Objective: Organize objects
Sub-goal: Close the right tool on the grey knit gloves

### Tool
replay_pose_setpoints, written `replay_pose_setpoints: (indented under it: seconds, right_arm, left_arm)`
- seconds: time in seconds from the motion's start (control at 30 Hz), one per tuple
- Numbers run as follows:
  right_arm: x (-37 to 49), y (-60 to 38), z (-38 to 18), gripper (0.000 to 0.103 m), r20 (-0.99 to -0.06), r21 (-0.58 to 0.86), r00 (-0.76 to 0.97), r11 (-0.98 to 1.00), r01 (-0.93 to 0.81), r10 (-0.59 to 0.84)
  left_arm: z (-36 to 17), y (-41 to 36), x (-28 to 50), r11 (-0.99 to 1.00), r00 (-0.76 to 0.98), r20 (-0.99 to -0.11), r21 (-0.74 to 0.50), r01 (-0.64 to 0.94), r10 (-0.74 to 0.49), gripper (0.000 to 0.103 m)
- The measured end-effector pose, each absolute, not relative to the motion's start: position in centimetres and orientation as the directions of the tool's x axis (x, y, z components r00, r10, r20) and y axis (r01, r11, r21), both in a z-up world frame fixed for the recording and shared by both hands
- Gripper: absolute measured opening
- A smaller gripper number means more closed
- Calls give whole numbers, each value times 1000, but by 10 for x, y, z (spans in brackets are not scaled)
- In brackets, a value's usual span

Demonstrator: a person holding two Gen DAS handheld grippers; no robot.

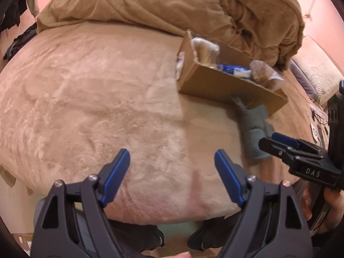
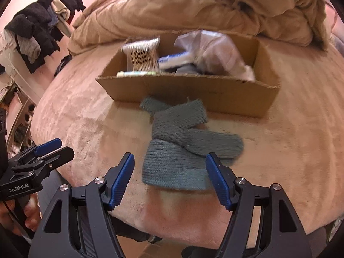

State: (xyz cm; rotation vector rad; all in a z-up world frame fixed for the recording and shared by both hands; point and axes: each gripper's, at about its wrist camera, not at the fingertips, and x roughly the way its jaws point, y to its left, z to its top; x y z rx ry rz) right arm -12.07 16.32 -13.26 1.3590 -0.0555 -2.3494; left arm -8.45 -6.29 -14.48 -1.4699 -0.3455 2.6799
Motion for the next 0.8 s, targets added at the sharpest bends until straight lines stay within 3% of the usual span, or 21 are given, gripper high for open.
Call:
replay_pose_setpoints:
  seconds: [0.2,0.27,0.37,0.8]
  right_arm:
    - [-130,147,-157,70,-843,236,-388,-904,356,-372]
    - [-132,145,-161,51,-847,218,-394,-910,354,-356]
    - [-135,150,-163,45,-846,228,-392,-909,348,-363]
    - [-113,169,-123,41,-801,229,-452,-898,376,-393]
  left_arm:
    - [-161,-65,-91,-971,-513,-842,-232,64,167,82]
    - [-163,-64,-93,-971,-507,-845,-231,62,168,82]
    - [-164,-62,-94,-972,-505,-846,-229,60,168,82]
    - [-127,-41,-80,-978,-550,-819,-207,15,165,82]
